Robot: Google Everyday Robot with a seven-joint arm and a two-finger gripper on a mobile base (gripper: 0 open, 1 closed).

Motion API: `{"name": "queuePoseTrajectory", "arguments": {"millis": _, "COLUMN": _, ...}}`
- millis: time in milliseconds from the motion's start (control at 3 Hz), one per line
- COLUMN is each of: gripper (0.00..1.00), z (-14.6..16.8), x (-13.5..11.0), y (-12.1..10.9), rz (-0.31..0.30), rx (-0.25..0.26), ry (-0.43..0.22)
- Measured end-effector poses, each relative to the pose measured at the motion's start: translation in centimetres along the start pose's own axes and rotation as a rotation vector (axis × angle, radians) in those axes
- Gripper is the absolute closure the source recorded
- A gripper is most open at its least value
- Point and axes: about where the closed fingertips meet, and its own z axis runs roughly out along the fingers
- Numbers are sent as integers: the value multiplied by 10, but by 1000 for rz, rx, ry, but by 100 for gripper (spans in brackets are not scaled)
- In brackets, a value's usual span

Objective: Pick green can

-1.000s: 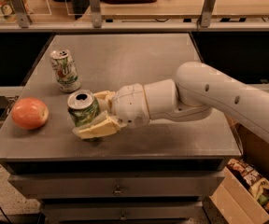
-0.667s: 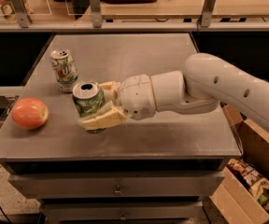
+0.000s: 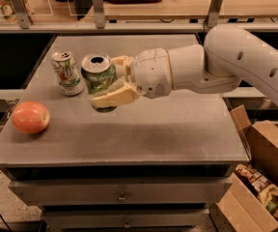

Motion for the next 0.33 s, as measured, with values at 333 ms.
{"name": "queuePoseTrajectory", "arguments": {"millis": 333, "gripper": 100, "z": 0, "x": 0, "y": 0, "rz": 0, "rx": 0, "ry": 0}}
